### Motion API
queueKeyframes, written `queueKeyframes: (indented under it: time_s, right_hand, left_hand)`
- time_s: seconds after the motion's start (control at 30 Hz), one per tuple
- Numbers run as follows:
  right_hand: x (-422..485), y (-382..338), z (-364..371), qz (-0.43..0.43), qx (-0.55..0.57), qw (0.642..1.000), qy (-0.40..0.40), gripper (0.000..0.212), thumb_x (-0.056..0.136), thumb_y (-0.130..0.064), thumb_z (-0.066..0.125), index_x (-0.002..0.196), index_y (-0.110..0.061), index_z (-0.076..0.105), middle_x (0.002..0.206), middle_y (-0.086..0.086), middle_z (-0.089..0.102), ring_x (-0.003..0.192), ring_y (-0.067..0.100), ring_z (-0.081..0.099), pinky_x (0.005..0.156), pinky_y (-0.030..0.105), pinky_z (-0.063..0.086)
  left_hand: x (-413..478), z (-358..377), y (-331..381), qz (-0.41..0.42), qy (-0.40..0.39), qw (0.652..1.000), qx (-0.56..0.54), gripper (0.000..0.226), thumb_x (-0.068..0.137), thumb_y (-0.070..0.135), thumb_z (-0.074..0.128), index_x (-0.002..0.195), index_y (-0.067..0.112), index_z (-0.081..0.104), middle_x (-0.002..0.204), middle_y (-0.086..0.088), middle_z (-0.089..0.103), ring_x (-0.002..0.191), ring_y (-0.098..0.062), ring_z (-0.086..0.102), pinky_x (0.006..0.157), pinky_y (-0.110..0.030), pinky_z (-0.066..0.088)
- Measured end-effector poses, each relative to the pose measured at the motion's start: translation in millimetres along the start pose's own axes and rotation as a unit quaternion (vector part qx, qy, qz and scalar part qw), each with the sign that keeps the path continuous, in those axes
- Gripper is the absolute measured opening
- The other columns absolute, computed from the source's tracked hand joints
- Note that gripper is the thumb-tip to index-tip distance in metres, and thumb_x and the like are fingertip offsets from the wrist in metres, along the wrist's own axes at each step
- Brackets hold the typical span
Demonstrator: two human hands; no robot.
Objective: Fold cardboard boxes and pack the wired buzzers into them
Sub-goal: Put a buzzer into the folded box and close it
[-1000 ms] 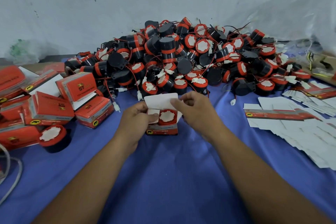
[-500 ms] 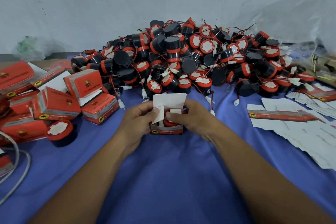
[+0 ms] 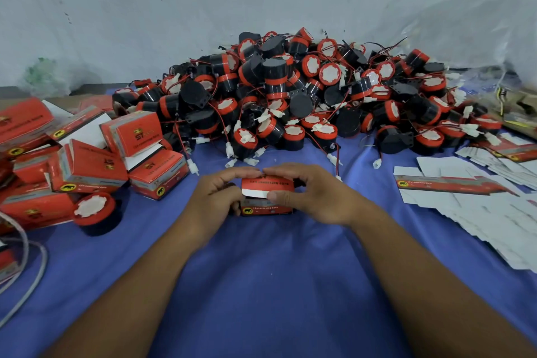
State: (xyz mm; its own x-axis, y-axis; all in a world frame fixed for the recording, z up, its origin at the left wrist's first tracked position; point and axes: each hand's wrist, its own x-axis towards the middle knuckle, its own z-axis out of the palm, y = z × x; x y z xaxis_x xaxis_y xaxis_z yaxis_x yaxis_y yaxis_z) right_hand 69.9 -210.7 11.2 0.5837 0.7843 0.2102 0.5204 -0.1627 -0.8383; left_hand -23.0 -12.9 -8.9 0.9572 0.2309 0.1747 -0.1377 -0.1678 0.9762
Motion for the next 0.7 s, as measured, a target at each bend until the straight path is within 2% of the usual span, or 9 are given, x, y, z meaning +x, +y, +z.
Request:
queueKeyframes:
  time_s: [0.03,0.1,0.2,0.3,0.4,0.47,0.53,0.6,0.7]
  right_hand:
    - [-0.1,0.6,0.0,0.000,0.005,1.000,0.005,0.034,0.089,-0.031,0.073,0.116,-0.047,0.061,0.120,-0.013,0.067,0.111,0.000,0.061,0.093,0.016,0.050]
    - [0.0,2.7,-0.2,-0.003,0.008,1.000,0.010,0.034,0.089,-0.030,0.074,0.116,-0.046,0.063,0.118,-0.013,0.069,0.109,0.001,0.063,0.092,0.017,0.051]
    - [0.8,5.1,-0.9,-0.005,0.002,1.000,0.016,0.034,0.091,-0.030,0.072,0.124,-0.032,0.067,0.117,-0.012,0.070,0.108,0.003,0.065,0.093,0.022,0.054]
    - [1.1,4.8,-0.4,-0.011,-0.003,1.000,0.024,0.027,0.095,-0.030,0.068,0.121,-0.027,0.071,0.112,-0.010,0.073,0.106,0.007,0.068,0.091,0.030,0.056]
    - [0.9,4.1,-1.1,-0.029,-0.070,0.997,0.002,0.030,0.098,-0.029,0.063,0.127,-0.023,0.068,0.117,-0.008,0.070,0.110,0.008,0.065,0.096,0.036,0.053]
    - [0.7,6.2,-2.0,-0.021,-0.107,0.993,-0.042,0.036,0.101,-0.034,0.056,0.137,-0.029,0.060,0.125,-0.014,0.061,0.118,0.003,0.055,0.104,0.031,0.046]
    - [-0.3,5.2,-1.3,0.026,-0.064,0.995,-0.073,0.042,0.103,-0.042,0.047,0.145,-0.033,0.051,0.134,-0.019,0.051,0.127,-0.006,0.045,0.111,0.026,0.038]
    - [-0.3,4.0,-1.0,0.052,-0.028,0.995,-0.076,0.042,0.105,-0.039,0.043,0.147,-0.031,0.049,0.139,-0.018,0.047,0.130,-0.006,0.043,0.115,0.027,0.035]
    - [-0.1,2.1,-0.4,0.022,-0.056,0.994,-0.087,0.040,0.106,-0.031,0.044,0.146,-0.029,0.050,0.140,-0.013,0.046,0.129,-0.005,0.043,0.112,0.022,0.036]
  left_hand:
    - [0.1,-4.0,-0.3,-0.002,-0.025,1.000,-0.005,0.039,0.076,0.011,0.056,0.104,0.029,0.077,0.107,-0.030,0.064,0.064,-0.025,0.053,0.063,-0.037,0.048]
    - [-0.9,-8.7,-1.6,0.004,-0.054,0.998,0.024,0.035,0.077,0.031,0.066,0.111,0.034,0.073,0.108,-0.027,0.063,0.069,-0.033,0.055,0.067,-0.043,0.052]
    - [-2.6,-9.2,-2.3,0.028,-0.059,0.992,0.108,0.034,0.084,0.049,0.074,0.117,0.042,0.068,0.098,-0.020,0.068,0.074,-0.037,0.062,0.066,-0.050,0.056]
    - [-3.3,-5.7,1.5,0.046,-0.034,0.993,0.104,0.027,0.084,0.042,0.066,0.110,0.044,0.070,0.090,-0.005,0.072,0.064,-0.022,0.064,0.058,-0.034,0.056]
    - [-4.9,-3.3,3.7,0.064,-0.023,0.990,0.125,0.024,0.086,0.028,0.068,0.109,0.036,0.071,0.094,-0.013,0.072,0.077,-0.037,0.066,0.067,-0.049,0.057]
    - [-6.3,-4.6,2.2,0.064,-0.034,0.992,0.105,0.028,0.087,0.009,0.072,0.111,0.023,0.073,0.111,-0.002,0.072,0.094,-0.033,0.067,0.081,-0.052,0.057]
    - [-6.7,-6.2,2.1,0.056,-0.049,0.993,0.094,0.031,0.086,-0.001,0.072,0.112,0.017,0.074,0.123,0.004,0.067,0.105,-0.024,0.067,0.089,-0.051,0.056]
    - [-6.9,-6.2,3.0,0.058,-0.058,0.992,0.097,0.034,0.086,-0.001,0.072,0.111,0.020,0.074,0.126,0.006,0.066,0.111,-0.016,0.065,0.092,-0.047,0.056]
    - [-6.7,-9.0,2.3,0.089,-0.063,0.982,0.152,0.034,0.088,0.009,0.072,0.114,0.030,0.071,0.130,0.017,0.061,0.119,-0.004,0.059,0.097,-0.034,0.053]
